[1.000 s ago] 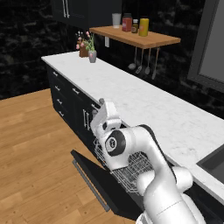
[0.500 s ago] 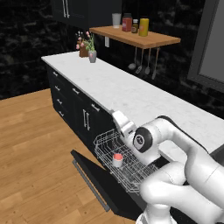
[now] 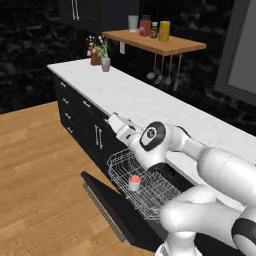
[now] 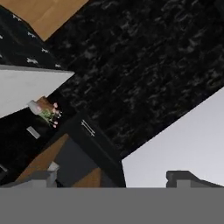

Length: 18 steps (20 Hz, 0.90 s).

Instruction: Pick up the cup and bowl from the counter, place them in the dishwasher, and close the dishwasher door.

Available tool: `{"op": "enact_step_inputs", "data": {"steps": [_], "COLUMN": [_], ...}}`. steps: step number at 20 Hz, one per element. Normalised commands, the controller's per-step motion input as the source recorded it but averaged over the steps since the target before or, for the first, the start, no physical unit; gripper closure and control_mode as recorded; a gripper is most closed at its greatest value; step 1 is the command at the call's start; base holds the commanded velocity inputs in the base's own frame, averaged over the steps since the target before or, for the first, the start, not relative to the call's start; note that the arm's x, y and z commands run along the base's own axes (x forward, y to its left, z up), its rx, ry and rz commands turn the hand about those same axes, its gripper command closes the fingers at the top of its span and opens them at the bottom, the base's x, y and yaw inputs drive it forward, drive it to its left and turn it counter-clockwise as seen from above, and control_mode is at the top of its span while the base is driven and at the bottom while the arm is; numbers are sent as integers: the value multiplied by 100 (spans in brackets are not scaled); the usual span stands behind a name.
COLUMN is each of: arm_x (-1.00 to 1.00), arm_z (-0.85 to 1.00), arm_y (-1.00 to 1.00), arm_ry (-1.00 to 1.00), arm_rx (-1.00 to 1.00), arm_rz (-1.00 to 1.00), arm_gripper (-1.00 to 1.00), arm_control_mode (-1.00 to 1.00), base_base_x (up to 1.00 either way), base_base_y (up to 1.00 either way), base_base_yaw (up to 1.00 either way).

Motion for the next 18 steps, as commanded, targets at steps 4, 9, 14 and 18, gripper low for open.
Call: {"op": "enact_step_inputs", "data": {"steps": [4, 9, 14, 18], "arm_x": [-36, -9, -52, -60], "arm_z": [89, 6, -2, 0], "arm_y": [87, 37, 2, 0], "arm_ry": [7, 17, 43, 51], "arm_rx": [66, 98, 100, 100], "arm_rz": [0, 11, 13, 14], "arm_gripper": [-100, -100, -100, -100], "arm_control_mode": [-100, -100, -100, -100], "base_base_x": [0, 0, 0, 0], "base_base_y": [0, 0, 0, 0], "base_base_yaw": [0, 0, 0, 0]}}
